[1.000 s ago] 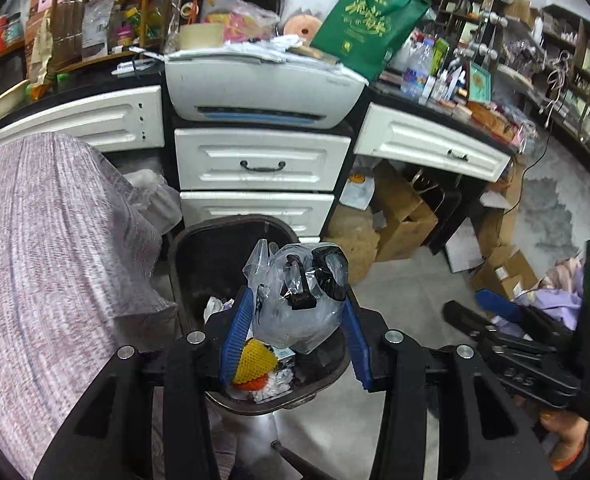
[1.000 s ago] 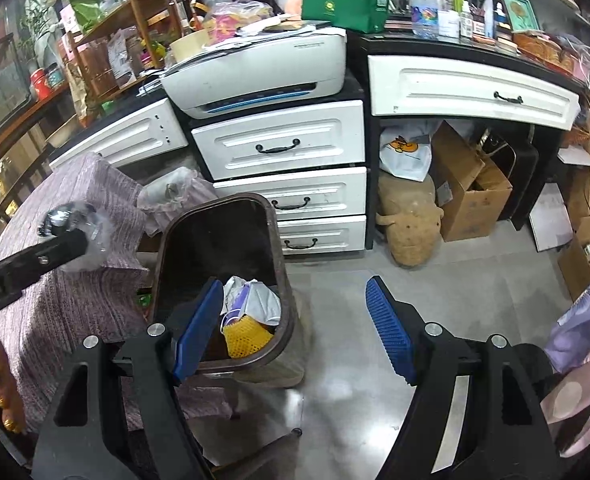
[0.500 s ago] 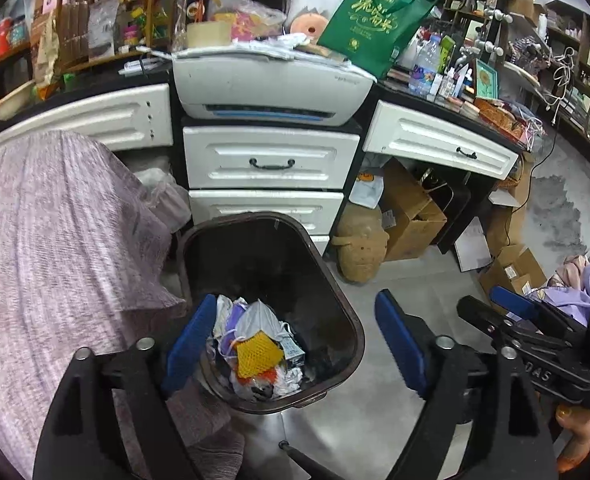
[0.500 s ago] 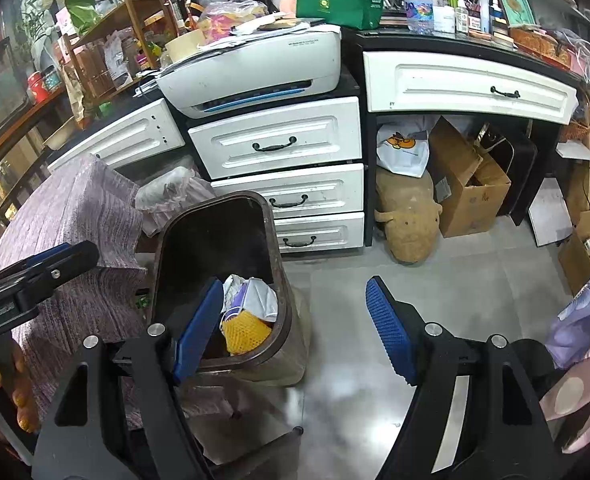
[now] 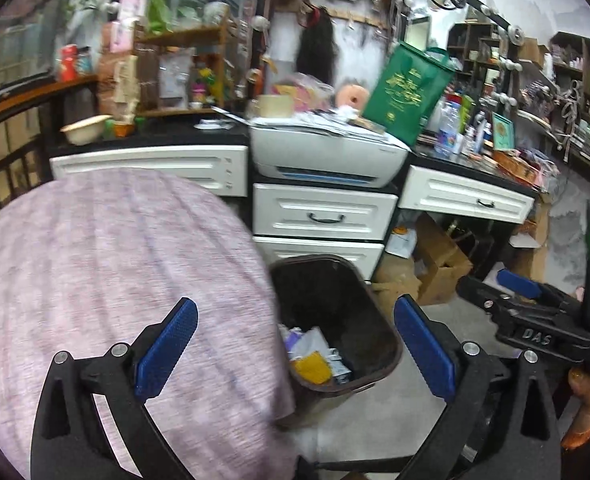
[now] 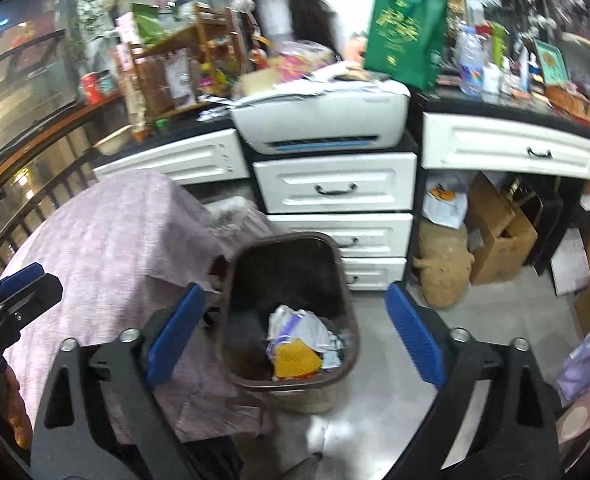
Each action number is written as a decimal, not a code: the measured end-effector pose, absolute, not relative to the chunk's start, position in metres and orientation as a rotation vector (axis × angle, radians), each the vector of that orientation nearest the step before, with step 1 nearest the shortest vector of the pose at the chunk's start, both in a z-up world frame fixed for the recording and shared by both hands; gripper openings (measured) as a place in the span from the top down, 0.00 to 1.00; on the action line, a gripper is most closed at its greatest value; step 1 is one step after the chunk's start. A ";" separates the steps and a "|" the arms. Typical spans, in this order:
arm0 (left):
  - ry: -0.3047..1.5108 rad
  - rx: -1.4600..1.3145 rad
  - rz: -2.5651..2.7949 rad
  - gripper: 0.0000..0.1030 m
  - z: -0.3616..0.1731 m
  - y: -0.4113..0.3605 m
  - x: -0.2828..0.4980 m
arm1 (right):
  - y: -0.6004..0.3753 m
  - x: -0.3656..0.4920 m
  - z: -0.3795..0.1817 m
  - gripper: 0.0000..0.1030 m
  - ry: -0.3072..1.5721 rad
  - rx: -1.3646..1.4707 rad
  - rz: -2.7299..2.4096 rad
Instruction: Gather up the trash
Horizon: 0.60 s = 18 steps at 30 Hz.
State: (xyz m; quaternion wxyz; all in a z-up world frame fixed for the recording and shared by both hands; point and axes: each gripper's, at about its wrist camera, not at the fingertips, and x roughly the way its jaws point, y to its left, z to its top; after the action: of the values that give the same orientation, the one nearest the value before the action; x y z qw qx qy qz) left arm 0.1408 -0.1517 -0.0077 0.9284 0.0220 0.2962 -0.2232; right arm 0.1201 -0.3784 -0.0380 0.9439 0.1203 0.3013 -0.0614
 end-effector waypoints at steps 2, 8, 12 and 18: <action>0.595 0.045 -0.432 0.05 -0.004 -0.138 0.134 | -0.364 0.115 -0.031 0.08 0.599 0.241 -0.106; 0.575 0.015 -0.340 0.05 0.002 -0.100 0.116 | -0.325 0.097 -0.017 0.07 0.572 0.216 -0.062; 0.563 0.004 -0.320 0.05 0.004 -0.080 0.098 | -0.304 0.080 -0.011 0.07 0.524 0.201 -0.064; 0.550 -0.030 -0.270 0.05 0.009 -0.052 0.076 | -0.280 0.051 -0.004 0.06 0.468 0.175 -0.092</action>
State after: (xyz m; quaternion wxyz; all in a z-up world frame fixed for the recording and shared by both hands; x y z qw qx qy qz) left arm 0.0757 -0.0518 0.0085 0.9534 -0.0150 0.2706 -0.1329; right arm 0.0511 -0.2798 -0.0044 0.9679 0.0864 0.2317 -0.0453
